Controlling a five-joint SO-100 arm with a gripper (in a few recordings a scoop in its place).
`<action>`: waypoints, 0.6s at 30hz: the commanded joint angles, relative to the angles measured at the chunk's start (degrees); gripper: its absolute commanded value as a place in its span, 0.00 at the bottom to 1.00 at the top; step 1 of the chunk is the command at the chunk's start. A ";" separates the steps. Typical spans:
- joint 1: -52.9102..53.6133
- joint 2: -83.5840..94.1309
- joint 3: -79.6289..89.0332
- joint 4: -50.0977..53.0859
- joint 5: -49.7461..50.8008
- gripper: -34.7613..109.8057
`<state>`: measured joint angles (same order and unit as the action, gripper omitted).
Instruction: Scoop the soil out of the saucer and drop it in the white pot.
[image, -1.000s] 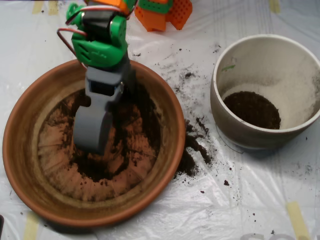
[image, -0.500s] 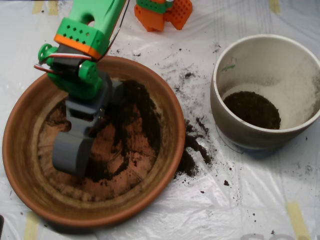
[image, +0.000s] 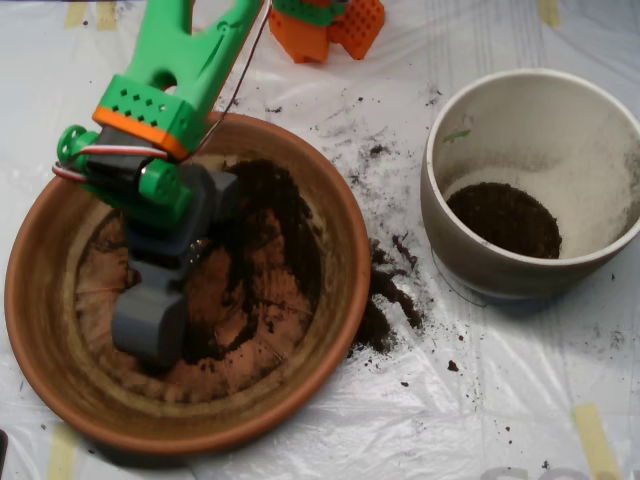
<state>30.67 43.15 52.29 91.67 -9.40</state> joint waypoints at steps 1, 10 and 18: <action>1.23 -6.68 -11.07 4.31 -1.49 0.62; 2.90 -3.87 -10.81 2.20 -4.04 0.59; 1.23 15.56 20.39 -17.93 -7.56 0.61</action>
<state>31.55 45.88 54.49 85.17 -14.77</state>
